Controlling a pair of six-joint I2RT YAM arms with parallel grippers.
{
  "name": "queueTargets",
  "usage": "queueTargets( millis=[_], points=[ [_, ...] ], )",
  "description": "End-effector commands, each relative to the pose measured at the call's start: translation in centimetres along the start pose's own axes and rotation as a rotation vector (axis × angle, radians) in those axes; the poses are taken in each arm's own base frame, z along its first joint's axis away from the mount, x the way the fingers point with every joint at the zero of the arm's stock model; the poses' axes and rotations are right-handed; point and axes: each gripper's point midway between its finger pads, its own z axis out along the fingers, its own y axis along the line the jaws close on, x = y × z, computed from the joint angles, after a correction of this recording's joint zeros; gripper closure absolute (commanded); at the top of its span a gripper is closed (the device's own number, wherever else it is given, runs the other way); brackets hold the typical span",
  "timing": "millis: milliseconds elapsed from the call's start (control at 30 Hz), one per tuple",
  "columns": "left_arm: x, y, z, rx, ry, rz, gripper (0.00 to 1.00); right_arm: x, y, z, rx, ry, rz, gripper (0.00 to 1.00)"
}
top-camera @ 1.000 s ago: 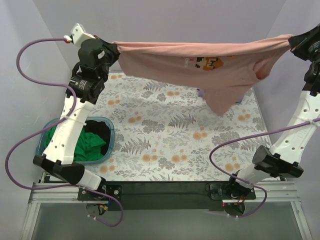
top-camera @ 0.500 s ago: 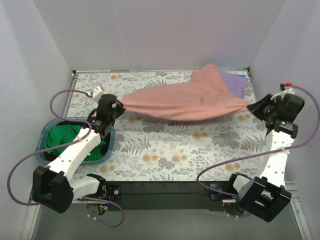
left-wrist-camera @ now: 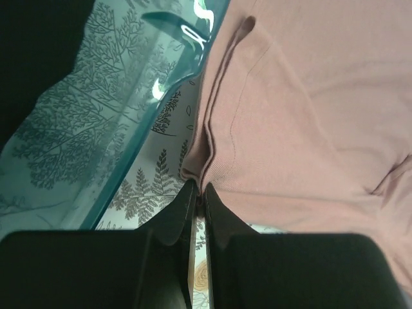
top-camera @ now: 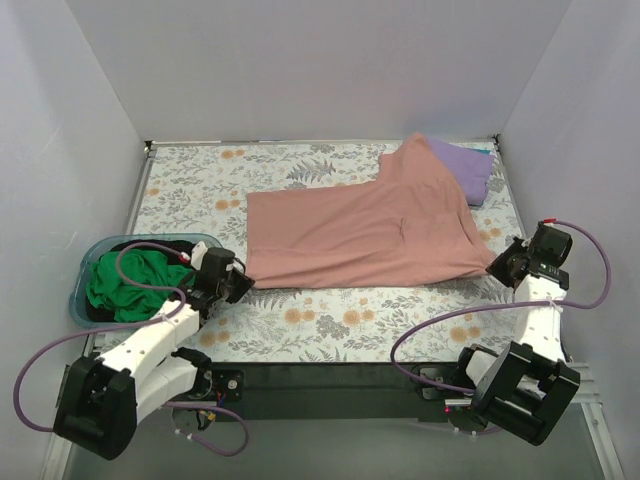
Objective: Fold and stack the t-shirts
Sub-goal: Fold the tshirt
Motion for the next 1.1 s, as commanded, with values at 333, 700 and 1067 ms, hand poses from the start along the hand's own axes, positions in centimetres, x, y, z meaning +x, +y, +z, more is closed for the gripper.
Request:
queueTargets(
  millis=[333,700,1067],
  points=[
    [0.6,2.7,-2.4,-0.123,0.014,-0.072,1.00,-1.8,-5.2,-3.4,0.326,-0.058,-0.027,0.99],
    [3.0,1.1,-5.2,-0.064,0.092,-0.067,0.32,0.3,-7.7,-3.5,0.471,-0.010,0.065,0.23],
    [0.2,-8.1,-3.6,0.016,-0.034,0.098,0.25,-0.6,4.6,-5.3,-0.098,-0.071,-0.221,0.02]
  ],
)
